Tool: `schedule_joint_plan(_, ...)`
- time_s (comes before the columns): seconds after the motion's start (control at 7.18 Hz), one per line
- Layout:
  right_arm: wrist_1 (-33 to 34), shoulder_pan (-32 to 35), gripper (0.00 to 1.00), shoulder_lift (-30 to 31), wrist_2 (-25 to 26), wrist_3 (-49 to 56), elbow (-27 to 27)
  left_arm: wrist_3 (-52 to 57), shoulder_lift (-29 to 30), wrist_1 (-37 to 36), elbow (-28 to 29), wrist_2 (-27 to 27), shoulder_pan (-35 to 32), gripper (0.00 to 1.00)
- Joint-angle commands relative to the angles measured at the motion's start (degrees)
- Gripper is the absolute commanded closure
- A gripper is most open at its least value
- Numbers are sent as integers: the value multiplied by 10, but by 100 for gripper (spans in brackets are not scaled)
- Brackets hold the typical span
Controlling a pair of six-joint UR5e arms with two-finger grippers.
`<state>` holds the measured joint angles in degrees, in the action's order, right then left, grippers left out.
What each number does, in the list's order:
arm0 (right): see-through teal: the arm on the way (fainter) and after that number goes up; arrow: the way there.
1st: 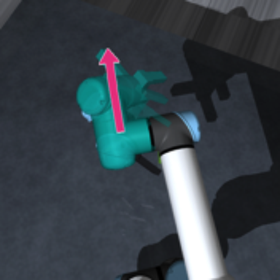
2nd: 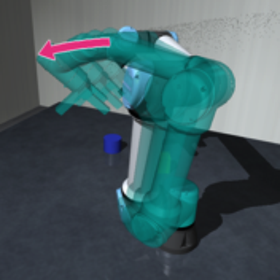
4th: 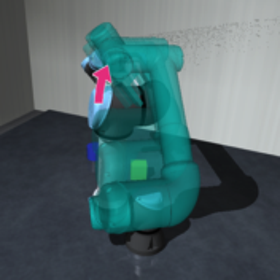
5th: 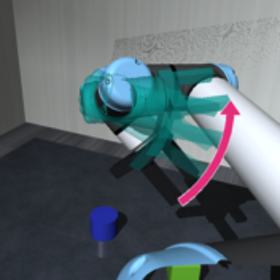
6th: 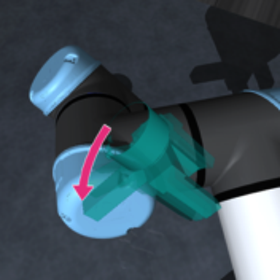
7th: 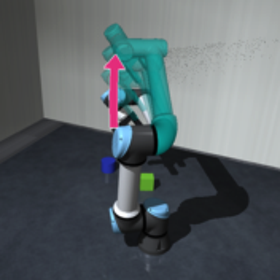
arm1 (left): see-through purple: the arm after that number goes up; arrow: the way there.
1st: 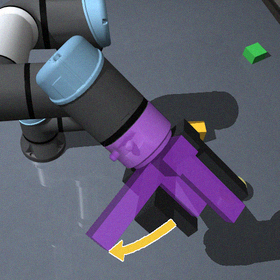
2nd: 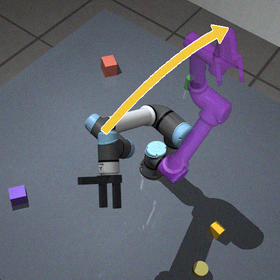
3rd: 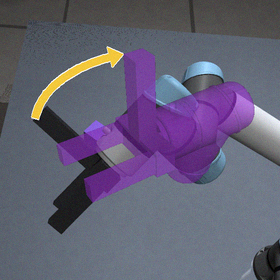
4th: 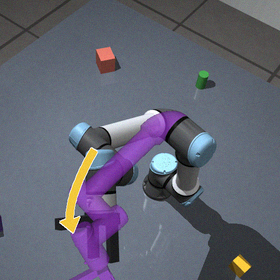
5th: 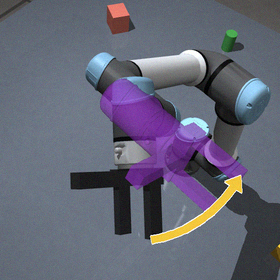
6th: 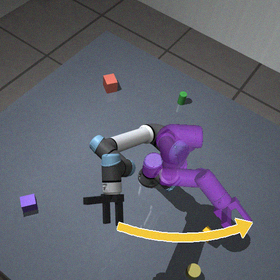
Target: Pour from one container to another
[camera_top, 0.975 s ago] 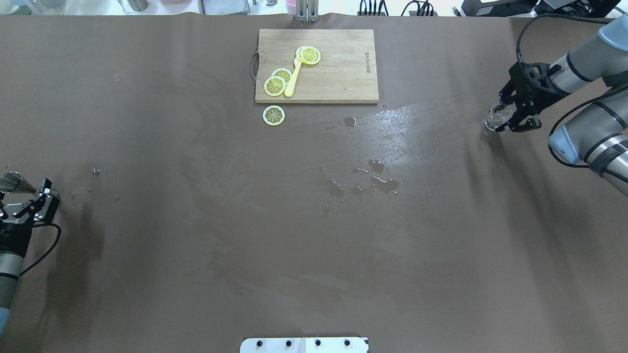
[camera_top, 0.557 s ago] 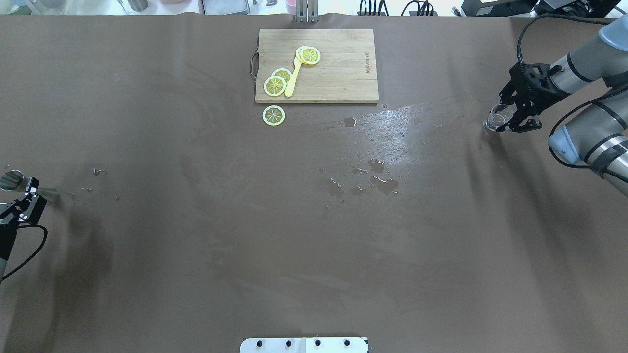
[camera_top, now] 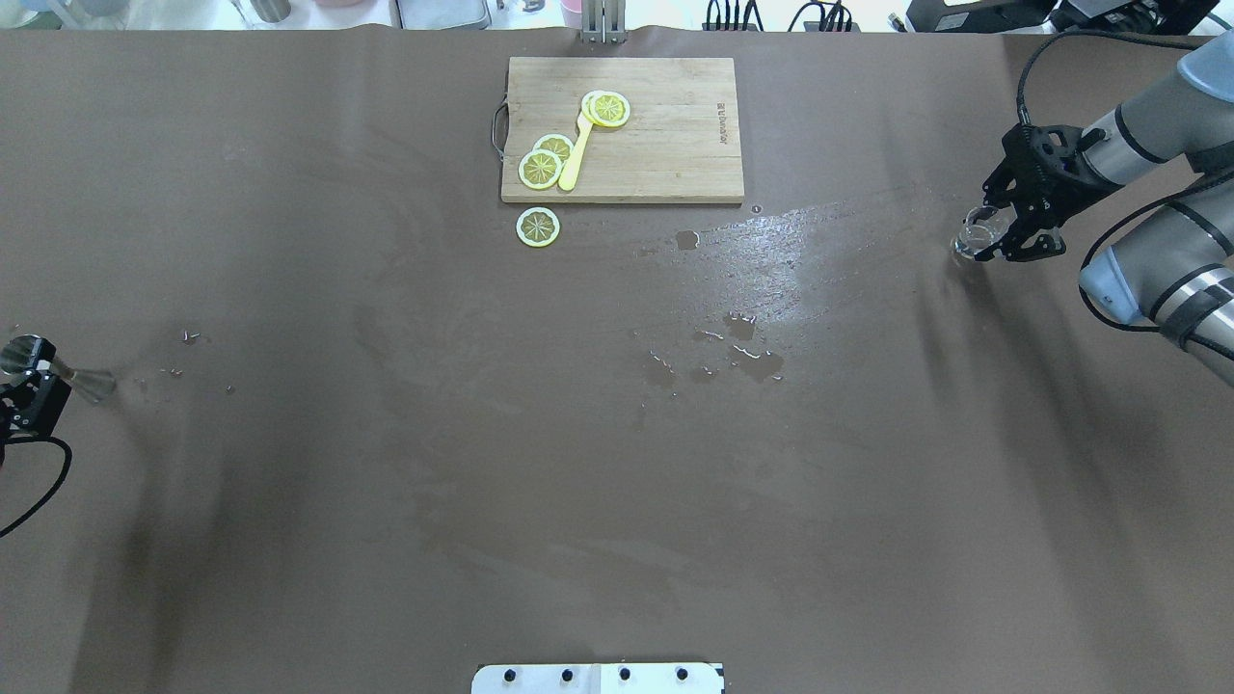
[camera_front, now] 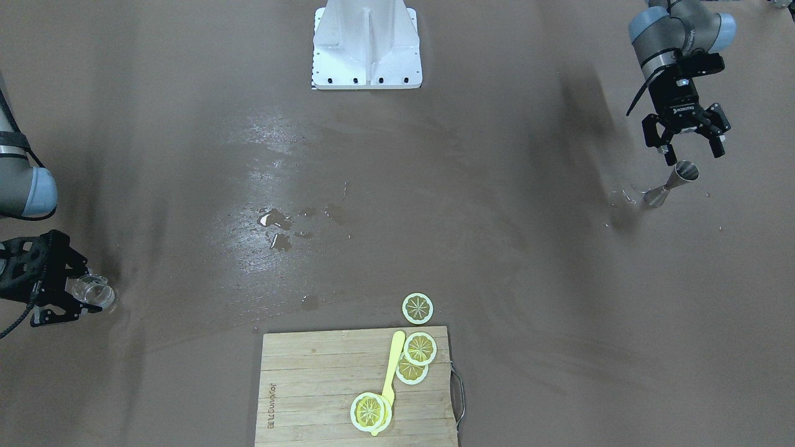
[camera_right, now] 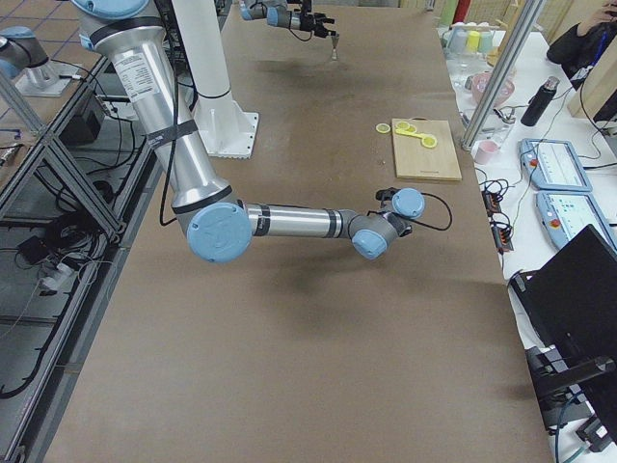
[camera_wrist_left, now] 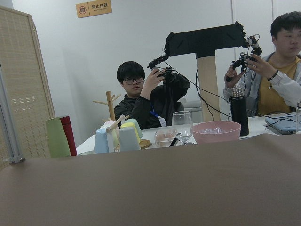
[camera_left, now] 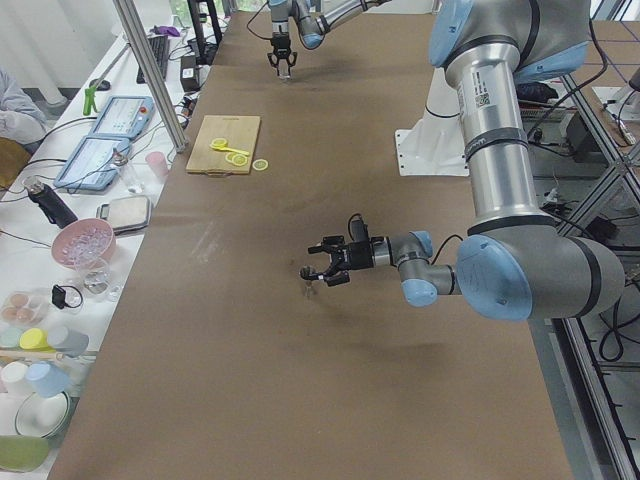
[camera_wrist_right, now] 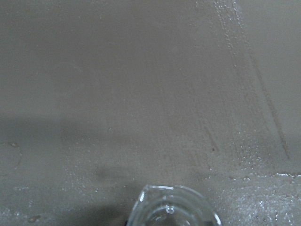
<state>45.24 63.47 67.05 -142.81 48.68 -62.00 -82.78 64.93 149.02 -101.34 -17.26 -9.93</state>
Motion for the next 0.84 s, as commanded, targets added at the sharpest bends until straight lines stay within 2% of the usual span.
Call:
schedule_joint_plan(0.0, -1, 1, 42, 0, -2, -2, -1, 102, -20, -24, -132, -56, 1, 1)
schedule_joint_plan(0.14, -2, 0, 39, 1, -3, -2, -2, 199, 12, -23, -170, -83, 3, 1)
schedule_joint_plan(0.28, -2, 1, 32, 2, -4, -3, -3, 274, 74, -25, -172, -108, 2, 1)
schedule_joint_plan(0.42, -2, 0, 32, 3, -4, -3, -3, 310, 105, -25, -177, -180, -3, 1)
schedule_joint_plan(0.56, -2, 1, 31, 3, -4, -3, -4, 310, 128, -29, -184, -273, -37, 1)
schedule_joint_plan(0.7, -2, 0, 31, 3, -4, -4, -4, 311, 146, -49, -184, -428, -137, 1)
